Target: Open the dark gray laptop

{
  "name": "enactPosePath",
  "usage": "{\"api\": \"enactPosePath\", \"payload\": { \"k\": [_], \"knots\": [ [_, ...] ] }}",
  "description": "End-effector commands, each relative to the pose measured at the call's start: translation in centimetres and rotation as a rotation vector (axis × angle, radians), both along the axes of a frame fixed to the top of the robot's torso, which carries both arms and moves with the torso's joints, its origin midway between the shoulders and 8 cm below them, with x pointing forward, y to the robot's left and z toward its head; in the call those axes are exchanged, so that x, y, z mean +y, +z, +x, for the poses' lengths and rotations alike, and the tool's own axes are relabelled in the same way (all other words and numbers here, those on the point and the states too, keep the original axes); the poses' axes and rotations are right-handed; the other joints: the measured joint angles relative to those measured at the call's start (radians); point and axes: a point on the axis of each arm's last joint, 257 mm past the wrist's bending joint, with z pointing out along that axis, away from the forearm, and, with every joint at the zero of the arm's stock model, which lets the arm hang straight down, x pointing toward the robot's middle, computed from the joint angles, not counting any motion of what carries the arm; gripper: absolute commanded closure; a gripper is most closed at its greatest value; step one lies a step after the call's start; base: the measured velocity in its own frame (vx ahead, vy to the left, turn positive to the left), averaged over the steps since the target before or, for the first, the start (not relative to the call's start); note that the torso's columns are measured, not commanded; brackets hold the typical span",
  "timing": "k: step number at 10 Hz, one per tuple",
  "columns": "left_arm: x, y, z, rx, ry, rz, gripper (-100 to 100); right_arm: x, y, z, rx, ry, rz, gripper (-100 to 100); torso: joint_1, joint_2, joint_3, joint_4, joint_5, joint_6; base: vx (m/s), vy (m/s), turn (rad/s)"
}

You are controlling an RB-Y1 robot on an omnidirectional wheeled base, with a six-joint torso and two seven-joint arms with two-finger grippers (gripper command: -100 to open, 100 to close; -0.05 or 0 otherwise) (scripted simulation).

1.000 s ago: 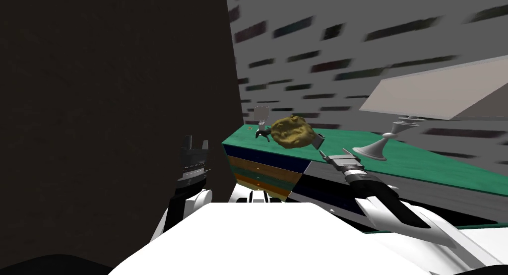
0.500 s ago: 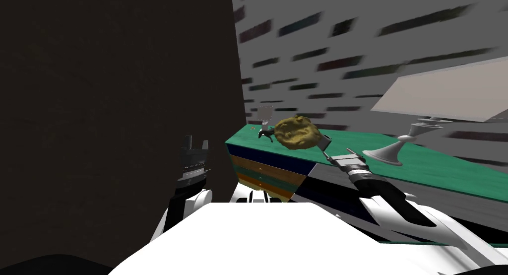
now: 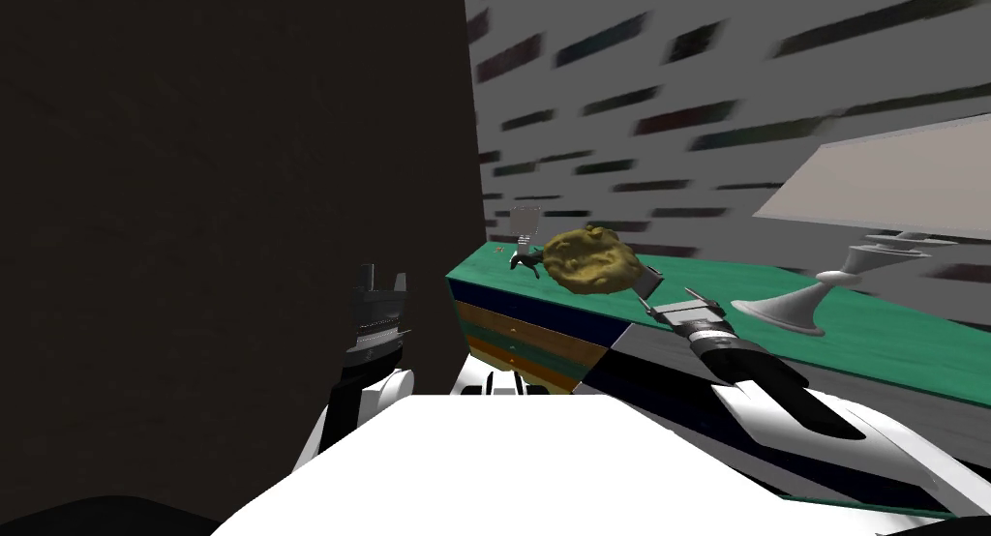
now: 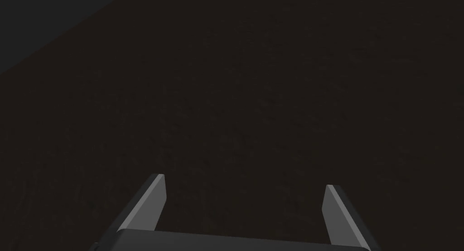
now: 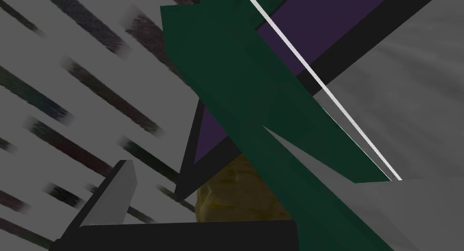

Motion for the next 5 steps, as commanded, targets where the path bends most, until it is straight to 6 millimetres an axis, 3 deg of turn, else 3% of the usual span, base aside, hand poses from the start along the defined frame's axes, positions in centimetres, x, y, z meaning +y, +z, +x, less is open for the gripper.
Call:
{"api": "enactPosePath", "payload": {
  "k": [1,5],
  "knots": [
    [0.0,0.0,0.0,0.000,0.000,0.000,0,-1.6,0.4,-0.4,0.053,-0.028,-0.091,-100,0.000,0.000,0.000,0.000,0.000,0.000,0.010,0.026,0.133],
    [0.0,0.0,0.0,0.000,0.000,0.000,0,-3.0,0.9,-0.7,0.106,-0.050,-0.188,-100,0.000,0.000,0.000,0.000,0.000,0.000,0.008,0.022,0.068]
  ]
}}
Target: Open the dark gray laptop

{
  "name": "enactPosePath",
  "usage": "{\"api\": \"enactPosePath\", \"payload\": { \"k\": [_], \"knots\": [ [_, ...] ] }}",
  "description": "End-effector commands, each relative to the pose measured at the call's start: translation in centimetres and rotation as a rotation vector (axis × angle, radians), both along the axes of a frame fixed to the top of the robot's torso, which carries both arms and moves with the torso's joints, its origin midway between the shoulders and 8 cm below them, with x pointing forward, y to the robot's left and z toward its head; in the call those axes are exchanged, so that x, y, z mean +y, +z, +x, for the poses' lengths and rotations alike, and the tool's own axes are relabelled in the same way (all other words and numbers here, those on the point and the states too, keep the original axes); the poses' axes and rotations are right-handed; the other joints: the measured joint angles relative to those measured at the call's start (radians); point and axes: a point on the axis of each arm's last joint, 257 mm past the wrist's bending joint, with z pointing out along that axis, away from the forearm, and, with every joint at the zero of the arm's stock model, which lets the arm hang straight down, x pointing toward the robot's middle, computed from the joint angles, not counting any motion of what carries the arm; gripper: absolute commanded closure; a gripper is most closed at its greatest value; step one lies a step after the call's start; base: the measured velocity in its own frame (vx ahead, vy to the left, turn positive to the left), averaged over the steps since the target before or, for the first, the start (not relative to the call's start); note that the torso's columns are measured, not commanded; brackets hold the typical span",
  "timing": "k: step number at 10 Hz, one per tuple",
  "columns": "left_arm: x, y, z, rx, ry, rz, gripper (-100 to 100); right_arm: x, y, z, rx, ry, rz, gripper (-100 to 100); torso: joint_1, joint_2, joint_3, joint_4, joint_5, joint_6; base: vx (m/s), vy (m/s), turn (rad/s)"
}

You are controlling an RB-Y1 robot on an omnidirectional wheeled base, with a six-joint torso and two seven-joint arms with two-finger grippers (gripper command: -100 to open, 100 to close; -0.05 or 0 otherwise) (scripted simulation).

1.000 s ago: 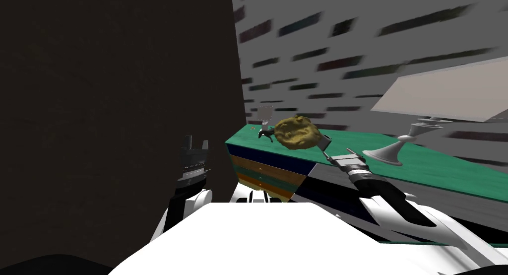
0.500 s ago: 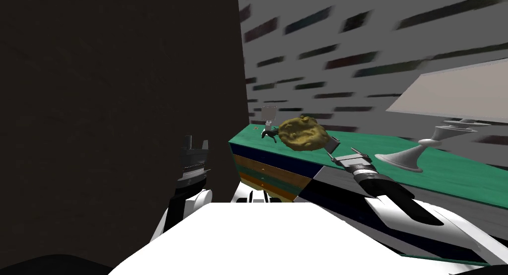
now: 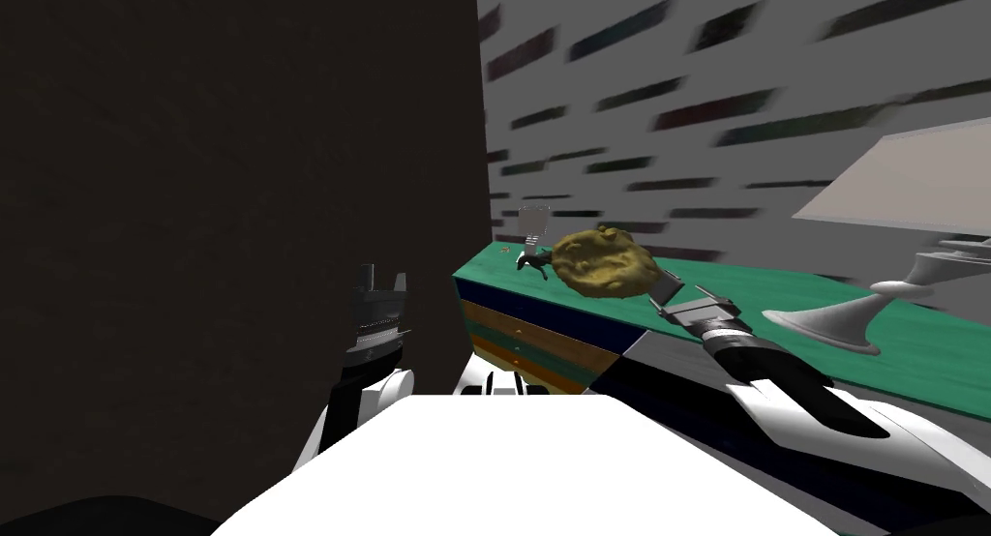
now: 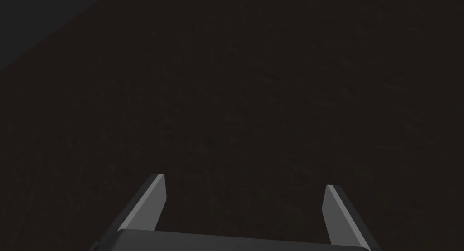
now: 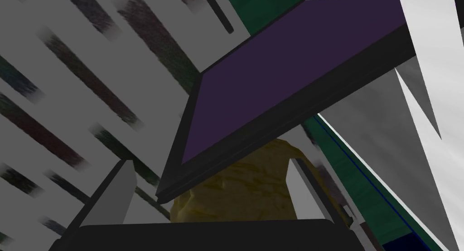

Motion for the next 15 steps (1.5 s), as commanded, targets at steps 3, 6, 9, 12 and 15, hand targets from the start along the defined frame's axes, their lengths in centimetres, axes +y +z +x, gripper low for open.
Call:
{"api": "enactPosePath", "payload": {
  "k": [3,6,9,12,15],
  "knots": [
    [0.0,0.0,0.0,0.000,0.000,0.000,0,-2.8,0.6,-0.2,0.026,-0.047,-0.064,-100,0.000,0.000,0.000,0.000,0.000,0.000,-0.023,0.012,0.132],
    [0.0,0.0,0.0,0.000,0.000,0.000,0,-5.8,0.2,-0.8,0.039,-0.102,-0.066,-100,0.000,0.003,0.002,0.001,0.000,-0.001,-0.126,0.009,0.211],
    [0.0,0.0,0.0,0.000,0.000,0.000,0,-9.5,1.6,-1.2,0.022,-0.167,-0.088,-100,0.001,-0.002,-0.001,-0.001,0.000,0.001,-0.124,0.018,0.248],
    [0.0,0.0,0.0,0.000,0.000,0.000,0,-12.5,1.1,-2.3,0.035,-0.227,-0.082,-100,-0.001,-0.003,-0.002,-0.001,0.000,0.002,-0.071,0.025,0.188],
    [0.0,0.0,0.0,0.000,0.000,0.000,0,-15.3,0.6,-3.5,0.045,-0.286,-0.075,-100,0.001,0.003,0.002,0.001,0.000,-0.001,-0.106,0.028,0.183]
  ]
}}
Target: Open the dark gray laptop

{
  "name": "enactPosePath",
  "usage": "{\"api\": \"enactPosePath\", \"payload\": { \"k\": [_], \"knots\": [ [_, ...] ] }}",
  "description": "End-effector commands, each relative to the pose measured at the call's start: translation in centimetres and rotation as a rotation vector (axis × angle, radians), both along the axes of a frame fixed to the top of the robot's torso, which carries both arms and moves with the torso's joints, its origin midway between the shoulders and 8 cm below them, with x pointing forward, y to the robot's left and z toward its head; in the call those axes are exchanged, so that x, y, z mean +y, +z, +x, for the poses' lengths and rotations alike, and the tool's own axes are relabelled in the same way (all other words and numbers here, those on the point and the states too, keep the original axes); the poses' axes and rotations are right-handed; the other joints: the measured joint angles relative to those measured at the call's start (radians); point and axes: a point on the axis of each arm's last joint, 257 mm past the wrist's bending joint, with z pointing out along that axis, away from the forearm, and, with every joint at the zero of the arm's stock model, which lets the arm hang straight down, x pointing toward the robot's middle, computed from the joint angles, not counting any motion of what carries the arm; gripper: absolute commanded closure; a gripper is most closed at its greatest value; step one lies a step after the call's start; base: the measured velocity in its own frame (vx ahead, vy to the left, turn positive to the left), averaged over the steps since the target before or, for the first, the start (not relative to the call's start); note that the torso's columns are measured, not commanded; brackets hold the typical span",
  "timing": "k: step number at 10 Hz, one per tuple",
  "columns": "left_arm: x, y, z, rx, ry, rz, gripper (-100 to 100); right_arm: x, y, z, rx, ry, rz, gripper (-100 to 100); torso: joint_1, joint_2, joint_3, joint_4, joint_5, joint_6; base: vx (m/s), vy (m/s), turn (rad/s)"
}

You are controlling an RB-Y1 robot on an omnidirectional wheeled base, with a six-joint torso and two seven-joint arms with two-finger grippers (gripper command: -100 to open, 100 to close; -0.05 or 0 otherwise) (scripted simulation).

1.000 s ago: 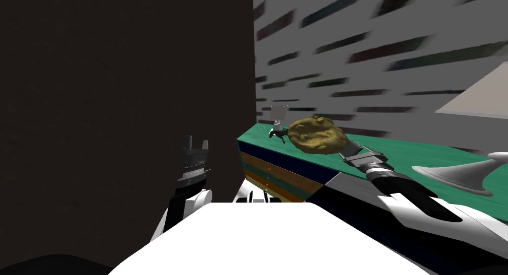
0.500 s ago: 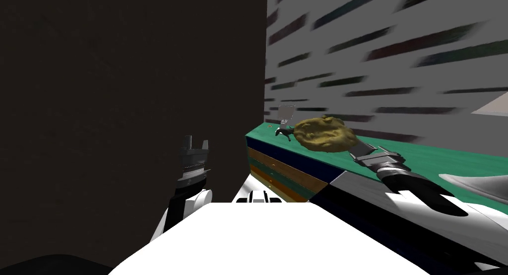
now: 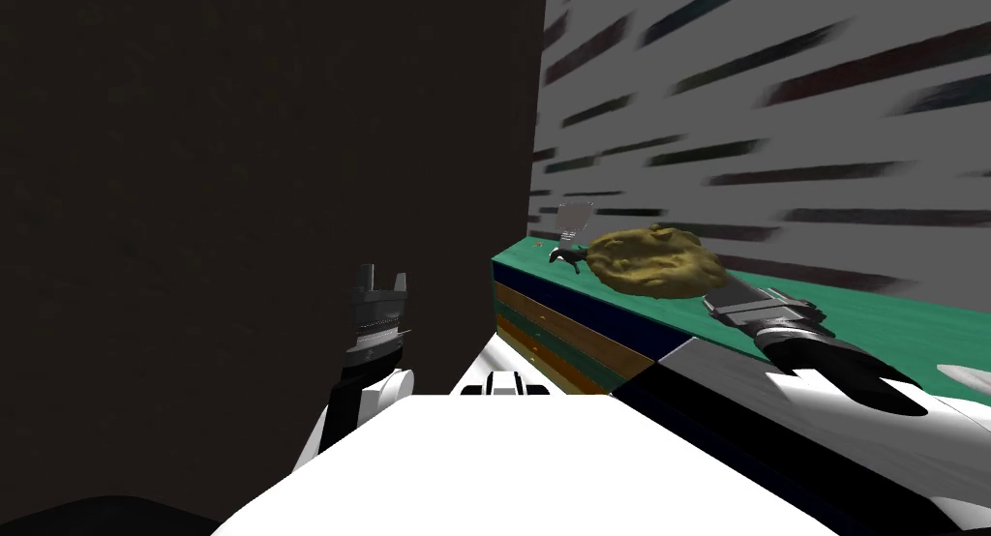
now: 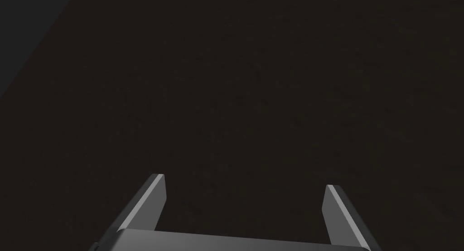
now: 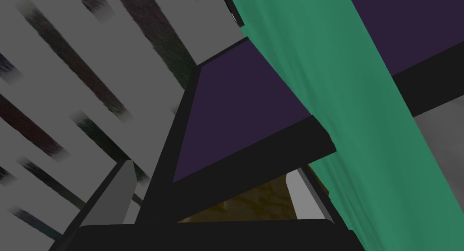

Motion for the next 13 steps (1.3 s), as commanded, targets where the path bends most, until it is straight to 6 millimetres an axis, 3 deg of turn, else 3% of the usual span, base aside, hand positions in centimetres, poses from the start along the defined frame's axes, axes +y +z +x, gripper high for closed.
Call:
{"api": "enactPosePath", "payload": {
  "k": [1,2,3,4,5,6,7,9,10,11,12,13],
  "knots": [
    [0.0,0.0,0.0,0.000,0.000,0.000,0,-3.4,0.1,-1.3,-0.004,-0.070,0.002,-100,0.000,-0.002,-0.001,0.000,0.000,0.001,-0.115,0.047,0.300],
    [0.0,0.0,0.0,0.000,0.000,0.000,0,-4.1,-0.6,-1.9,0.008,-0.086,0.012,-100,0.001,-0.002,-0.002,-0.001,0.000,0.000,-0.114,0.036,0.178],
    [0.0,0.0,0.0,0.000,0.000,0.000,0,-5.4,0.5,-2.1,-0.012,-0.111,0.003,-100,0.000,-0.003,-0.002,-0.001,0.000,0.001,-0.131,0.050,0.302],
    [0.0,0.0,0.0,0.000,0.000,0.000,0,-6.2,-0.5,-2.9,0.003,-0.133,0.017,-100,0.000,-0.003,-0.002,-0.001,0.000,0.000,-0.093,0.051,0.160],
    [0.0,0.0,0.0,0.000,0.000,0.000,0,-7.6,0.4,-3.3,-0.015,-0.162,0.012,-100,0.000,-0.004,-0.002,-0.001,0.000,0.001,-0.111,0.054,0.303],
    [0.0,0.0,0.0,0.000,0.000,0.000,0,-8.3,-0.5,-4.0,-0.002,-0.180,0.024,-100,0.000,-0.003,-0.002,-0.001,0.000,0.000,-0.105,0.033,0.186],
    [0.0,0.0,0.0,0.000,0.000,0.000,0,-9.5,0.6,-4.3,-0.023,-0.205,0.018,-100,-0.001,-0.003,-0.002,-0.001,0.000,0.002,-0.117,0.058,0.280],
    [0.0,0.0,0.0,0.000,0.000,0.000,0,-9.6,0.2,-4.5,-0.015,-0.210,0.024,-100,-0.001,-0.004,-0.002,-0.001,-0.001,0.001,-0.059,0.032,0.082],
    [0.0,0.0,0.0,0.000,0.000,0.000,0,-8.3,-0.5,-4.0,-0.002,-0.180,0.024,100,-0.002,-0.006,-0.004,-0.002,-0.001,0.001,0.079,-0.032,-0.394],
    [0.0,0.0,0.0,0.001,0.001,0.000,0,-7.1,-1.8,-3.8,0.021,-0.158,0.033,100,-0.004,-0.010,-0.006,-0.003,-0.001,0.004,0.201,-0.116,-0.402],
    [0.0,0.0,0.0,0.001,0.001,0.001,0,-6.2,-0.5,-2.9,0.003,-0.133,0.017,100,-0.010,-0.012,-0.007,-0.004,-0.004,0.005,0.158,-0.076,-0.200],
    [0.0,0.0,0.0,0.001,0.001,0.001,0,-4.5,-1.2,-2.3,0.016,-0.098,0.019,100,-0.008,-0.008,-0.005,-0.004,-0.004,-0.001,0.134,-0.058,-0.372]
  ]
}}
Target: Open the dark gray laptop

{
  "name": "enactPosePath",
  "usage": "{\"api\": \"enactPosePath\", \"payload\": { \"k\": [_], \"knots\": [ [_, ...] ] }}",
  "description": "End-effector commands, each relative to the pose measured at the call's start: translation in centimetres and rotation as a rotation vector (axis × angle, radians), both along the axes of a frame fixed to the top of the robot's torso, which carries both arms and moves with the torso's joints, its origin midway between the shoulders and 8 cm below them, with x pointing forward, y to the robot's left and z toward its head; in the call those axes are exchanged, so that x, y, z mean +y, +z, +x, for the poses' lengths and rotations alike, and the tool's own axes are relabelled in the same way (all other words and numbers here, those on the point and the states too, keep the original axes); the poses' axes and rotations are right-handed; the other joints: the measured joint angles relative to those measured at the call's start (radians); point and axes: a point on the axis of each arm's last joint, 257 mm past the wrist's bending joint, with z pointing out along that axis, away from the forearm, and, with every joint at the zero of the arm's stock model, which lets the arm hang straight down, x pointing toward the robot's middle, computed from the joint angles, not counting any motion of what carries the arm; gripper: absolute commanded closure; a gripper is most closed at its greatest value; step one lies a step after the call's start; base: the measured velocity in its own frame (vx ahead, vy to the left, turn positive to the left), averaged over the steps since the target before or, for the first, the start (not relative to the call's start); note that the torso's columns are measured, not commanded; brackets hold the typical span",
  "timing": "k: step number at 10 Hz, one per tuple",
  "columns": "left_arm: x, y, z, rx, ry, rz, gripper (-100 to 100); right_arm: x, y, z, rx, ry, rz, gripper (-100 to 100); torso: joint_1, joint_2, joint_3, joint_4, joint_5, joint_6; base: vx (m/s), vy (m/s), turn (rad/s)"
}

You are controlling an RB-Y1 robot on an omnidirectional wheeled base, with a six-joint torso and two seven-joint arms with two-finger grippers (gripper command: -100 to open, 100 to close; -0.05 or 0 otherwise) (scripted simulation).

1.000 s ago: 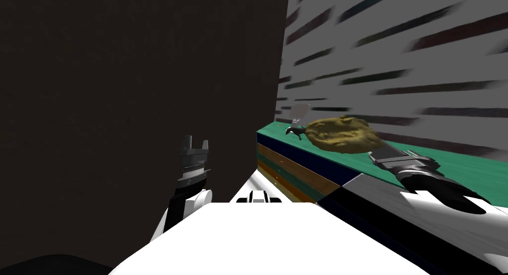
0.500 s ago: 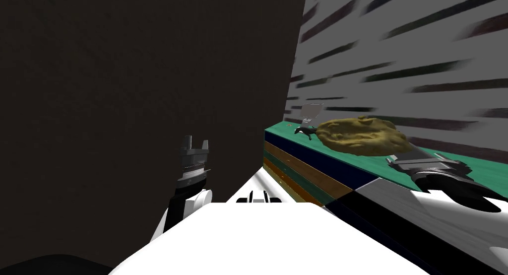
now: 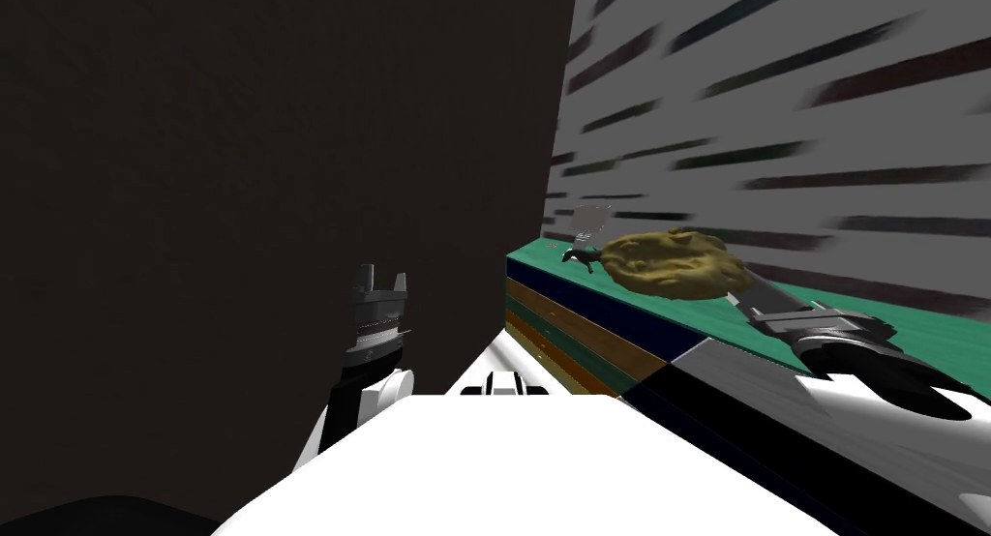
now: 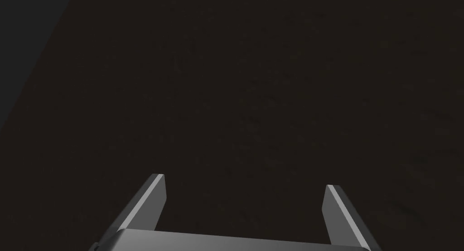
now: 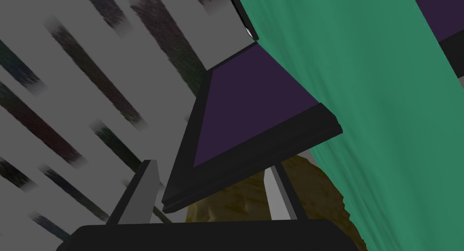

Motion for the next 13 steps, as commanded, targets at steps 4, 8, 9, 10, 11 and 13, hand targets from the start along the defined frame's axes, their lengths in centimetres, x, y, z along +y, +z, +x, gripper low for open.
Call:
{"api": "enactPosePath", "payload": {
  "k": [4,8,9,10,11,13],
  "knots": [
    [0.0,0.0,0.0,0.000,0.000,0.000,0,7.1,-0.4,3.2,0.011,0.153,-0.013,100,-0.003,0.004,0.004,0.000,-0.004,0.004,0.133,-0.041,-0.257],
    [0.0,0.0,0.0,0.000,0.000,0.000,0,11.9,-0.6,4.6,0.009,0.246,-0.008,100,-0.003,0.002,0.003,-0.001,-0.005,0.006,0.113,-0.033,-0.237],
    [0.0,0.0,0.0,0.000,0.000,0.000,0,13.6,-1.5,4.6,0.018,0.274,0.007,100,-0.001,0.002,0.002,-0.001,-0.004,0.001,0.119,-0.020,-0.340],
    [0.0,0.0,0.0,0.000,0.000,0.000,0,14.4,-0.6,5.1,0.005,0.292,-0.003,100,-0.002,0.001,0.002,-0.001,-0.004,0.004,0.103,-0.020,-0.161],
    [0.0,0.0,0.0,0.000,0.000,0.000,0,16.3,-1.3,5.2,0.011,0.324,0.012,100,-0.001,0.002,0.003,-0.001,-0.004,0.000,0.121,-0.013,-0.284],
    [0.0,0.0,0.0,0.000,0.000,0.000,0,18.6,-1.4,5.5,0.008,0.364,0.022,100,0.001,-0.001,0.001,-0.002,-0.005,-0.003,0.112,-0.017,-0.232]
  ]
}}
